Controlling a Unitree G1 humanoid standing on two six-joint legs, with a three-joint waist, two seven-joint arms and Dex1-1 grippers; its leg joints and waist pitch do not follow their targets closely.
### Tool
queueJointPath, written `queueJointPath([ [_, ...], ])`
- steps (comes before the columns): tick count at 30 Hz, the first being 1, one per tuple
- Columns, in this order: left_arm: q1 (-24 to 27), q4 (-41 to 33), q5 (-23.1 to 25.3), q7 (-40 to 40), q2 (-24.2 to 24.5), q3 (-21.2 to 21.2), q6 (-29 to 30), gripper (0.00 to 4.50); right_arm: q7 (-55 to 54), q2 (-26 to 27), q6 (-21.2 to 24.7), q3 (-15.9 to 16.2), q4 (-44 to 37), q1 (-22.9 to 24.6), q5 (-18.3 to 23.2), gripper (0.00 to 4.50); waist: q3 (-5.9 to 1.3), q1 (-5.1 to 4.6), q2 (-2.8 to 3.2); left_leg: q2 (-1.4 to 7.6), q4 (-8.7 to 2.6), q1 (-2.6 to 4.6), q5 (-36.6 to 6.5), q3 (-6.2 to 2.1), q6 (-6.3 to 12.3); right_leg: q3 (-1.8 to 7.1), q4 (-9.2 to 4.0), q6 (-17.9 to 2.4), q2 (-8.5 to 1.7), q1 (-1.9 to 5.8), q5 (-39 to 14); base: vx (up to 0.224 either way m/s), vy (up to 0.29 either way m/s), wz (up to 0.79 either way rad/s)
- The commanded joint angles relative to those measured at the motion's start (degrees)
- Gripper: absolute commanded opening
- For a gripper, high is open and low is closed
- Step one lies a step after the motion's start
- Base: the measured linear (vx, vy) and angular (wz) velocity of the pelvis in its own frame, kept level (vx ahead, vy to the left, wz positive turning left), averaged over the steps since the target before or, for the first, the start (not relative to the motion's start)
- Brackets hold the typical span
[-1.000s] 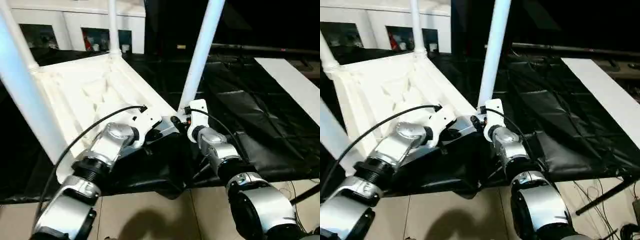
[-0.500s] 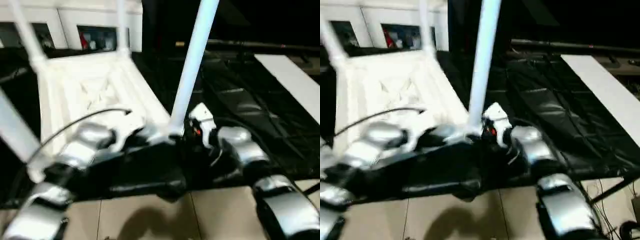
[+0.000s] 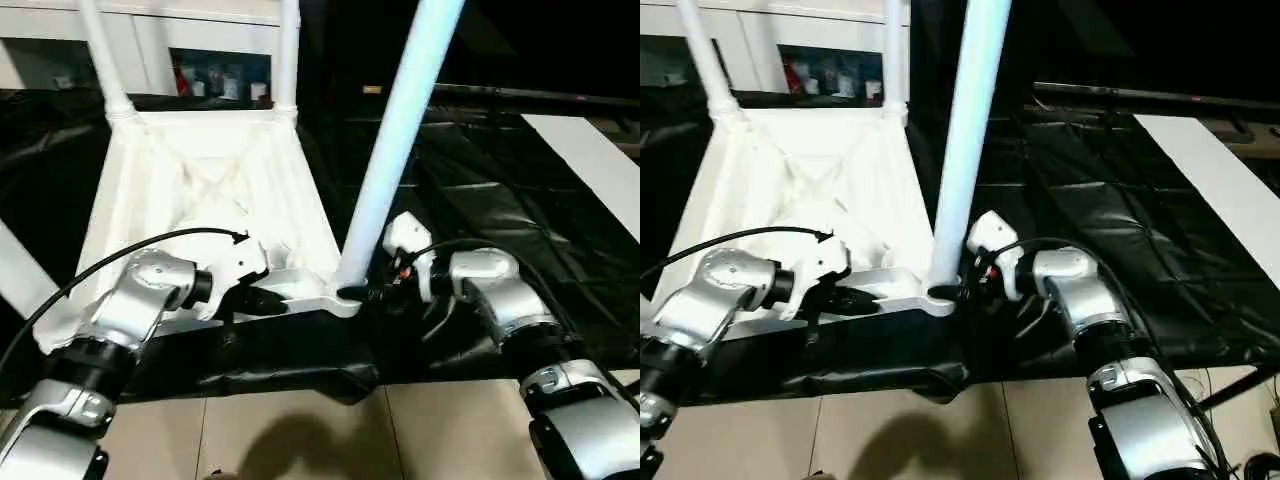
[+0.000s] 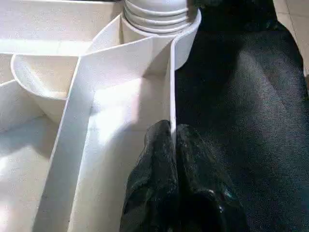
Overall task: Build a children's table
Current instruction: Rotate leg to tighten
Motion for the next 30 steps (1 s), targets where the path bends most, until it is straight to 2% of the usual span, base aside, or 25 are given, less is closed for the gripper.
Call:
queueJointPath([
  [1, 1.8, 0.3, 0.6, -1.5, -0.2, -2.0, 0.8, 0.0, 0.1, -0.3, 0.4, 0.5, 0.3, -0.3, -1.1, 3.26, -3.21, 0.09, 0.05, -0.27, -3.32, 0.16, -9.7, 0.83, 1.67, 2.23, -3.06, -13.2, -2.77, 2.97, -5.1, 0.0, 0.0, 0.0],
  [2, 2.1, -0.1, 0.6, -1.4, -0.1, -2.0, 1.0, 0.0, 0.3, -0.5, 0.1, 1.2, 0.5, -0.2, -1.7, 3.26, -3.21, 0.19, 0.06, -0.25, -3.3, 0.11, -9.3, 0.78, 1.74, 2.22, -2.93, -13.2, -2.84, 3.02, -5.0, 0.0, 0.0, 0.0],
  [4, 2.3, -0.5, 0.5, -1.2, 0.0, -1.8, 1.3, 0.0, 0.5, -0.4, 0.0, 1.6, 0.7, -0.1, -1.9, 2.97, -3.22, 0.19, 0.1, -0.26, -3.28, 0.18, -9.1, 0.82, 1.87, 2.25, -2.97, -13.0, -2.86, 3.0, -4.8, 0.0, 0.0, 0.0],
  [11, 3.0, -1.4, 0.3, -1.2, 0.3, -2.0, 1.8, 0.0, -1.0, 0.2, 0.4, 1.0, 1.9, -0.4, -1.5, 2.62, -3.12, 0.03, 0.02, -0.26, -3.33, 0.22, -9.9, 0.8, 1.62, 2.28, -3.09, -12.6, -2.84, 2.9, -6.4, 0.0, 0.0, 0.0],
  [15, 2.9, -1.4, 0.2, -0.9, 0.0, -2.1, 2.5, 0.0, -1.6, 0.8, 1.4, -0.3, 2.2, -0.2, -0.5, 2.59, -3.24, -0.01, 0.08, -0.29, -3.26, 0.22, -9.2, 0.8, 1.69, 2.29, -2.92, -12.9, -2.77, 2.98, -5.1, 0.0, 0.0, 0.0],
  [16, 2.6, -1.1, 0.0, 0.5, -1.3, -1.7, 3.3, 0.0, -4.8, 1.9, 2.1, -2.0, 3.3, -0.4, 0.3, 2.59, -3.25, -0.02, 0.13, -0.3, -3.24, 0.22, -9.1, 0.82, 1.71, 2.29, -2.87, -13.1, -2.77, 2.97, -4.7, 0.0, 0.0, 0.0],
  [17, 2.6, -1.1, 0.0, 0.5, -1.3, -1.7, 3.3, 0.0, -4.8, 1.9, 2.1, -2.0, 3.3, -0.4, 0.3, 2.58, -3.18, -0.1, 0.33, -0.32, -3.27, 0.2, -9.7, 0.82, 1.38, 2.32, -2.98, -13.3, -2.79, 2.89, -5.0, 0.0, 0.0, 0.0],
  [18, 1.9, -0.2, 0.3, 3.8, -3.3, -1.0, 4.1, 0.0, -12.9, 3.9, 3.8, -4.3, 5.8, -1.4, 0.4, 2.58, -3.12, -0.11, 0.58, -0.32, -3.38, 0.22, -10.3, 0.72, 1.05, 2.29, -3.04, -13.2, -2.81, 2.91, -5.7, 0.0, 0.0, 0.0],
  [19, 1.4, 0.6, 0.7, 6.3, -4.7, -0.7, 5.3, 0.0, -16.9, 5.0, 4.8, -5.4, 7.0, -2.0, 0.5, 2.58, -2.82, -0.49, 1.19, -0.43, -3.64, 0.22, -12.1, 0.63, -0.03, 2.33, -3.38, -12.6, -2.73, 2.72, -8.5, 0.0, 0.0, 0.0],
  [20, 0.8, 1.6, 1.4, 8.7, -6.1, -0.7, 5.8, 0.0, -21.0, 6.2, 5.4, -6.4, 8.0, -2.5, 0.7, 2.57, -2.82, -0.69, 0.79, -0.42, -3.73, 0.32, -14.3, 0.5, -1.26, 2.27, -3.81, -11.5, -2.92, 2.8, -13.0, -0.053, -0.004, -0.05],
  [21, 0.5, 2.3, 1.8, 10.5, -7.1, -0.5, 6.3, 0.0, -23.8, 6.9, 5.8, -7.2, 8.8, -2.9, 0.9, 2.57, -2.84, -0.82, 0.7, -0.46, -3.74, 0.42, -14.9, 0.46, -1.63, 2.28, -4.01, -11.0, -2.94, 2.74, -14.8, -0.053, -0.004, -0.05],
  [22, 0.2, 2.9, 2.1, 12.0, -7.8, -0.4, 6.8, 0.0, -26.0, 7.6, 6.1, -7.8, 9.4, -3.2, 1.1, 2.57, -2.8, -1.18, 1.25, -0.51, -3.73, 0.63, -16.3, 0.47, -2.23, 2.35, -4.42, -10.3, -2.89, 2.45, -17.0, 0.0, 0.0, 0.0],
  [23, -0.4, 3.9, 2.6, 14.5, -9.3, -0.1, 7.8, 0.0, -30.3, 8.8, 6.7, -9.0, 10.5, -3.8, 1.6, 2.57, -2.93, -1.21, 1.24, -0.55, -3.6, 0.63, -16.6, 0.34, -2.22, 2.3, -4.44, -9.9, -2.99, 2.52, -18.1, 0.0, 0.0, 0.0],
  [24, -1.6, 6.0, 3.1, 18.7, -11.8, 0.5, 9.3, 0.0, -37.5, 10.6, 7.2, -10.4, 12.2, -4.6, 1.8, 2.57, -2.91, -1.39, 2.11, -0.55, -3.6, 0.67, -16.7, 0.33, -2.36, 2.4, -4.42, -10.0, -2.96, 2.34, -17.7, 0.0, 0.0, 0.0],
  [25, -2.6, 7.7, 3.3, 22.1, -13.7, 1.2, 10.6, 0.0, -42.6, 12.1, 7.4, -11.3, 13.4, -5.1, 2.0, 2.57, -2.71, -1.66, 1.66, -0.76, -3.53, 0.83, -17.9, 0.37, -2.4, 2.22, -4.85, -9.6, -2.69, 2.08, -19.8, 0.0, 0.0, 0.0],
  [26, -3.3, 8.8, 3.5, 23.7, -14.8, 1.4, 10.9, 0.0, -45.3, 12.9, 7.1, -11.6, 14.0, -5.3, 1.9, 2.57, -2.97, -1.71, 1.46, -0.82, -3.45, 0.6, -17.2, 0.37, -2.33, 2.25, -4.77, -9.1, -2.8, 2.35, -20.1, 0.0, 0.0, 0.0],
  [27, -4.6, 10.7, 3.9, 26.8, -16.7, 1.8, 11.3, 0.0, -50.1, 14.5, 6.6, -12.2, 15.1, -5.8, 1.7, 2.57, -2.88, -1.59, 1.86, -0.83, -3.46, 0.65, -16.9, 0.33, -2.42, 2.23, -4.85, -8.9, -2.82, 2.15, -20.3, 0.0, 0.0, 0.0],
  [28, -5.4, 11.9, 4.1, 28.6, -17.6, 2.0, 11.0, 0.0, -52.6, 15.5, 5.6, -12.8, 15.6, -6.0, 1.8, 2.57, -2.84, -1.71, 1.59, -0.88, -3.38, 0.89, -17.8, 0.39, -2.31, 2.18, -5.15, -8.5, -2.67, 1.82, -21.3, 0.0, 0.0, 0.0],
  [30, -7.0, 14.5, 4.9, 31.4, -19.0, 2.1, 9.9, 0.0, -55.9, 17.7, 4.7, -13.3, 16.5, -6.6, 1.8, 2.57, -3.05, -1.5, 1.57, -0.93, -3.4, 0.67, -17.6, 0.31, -1.99, 2.12, -5.11, -7.8, -2.75, 1.97, -21.0, 0.0, 0.0, 0.0],
])
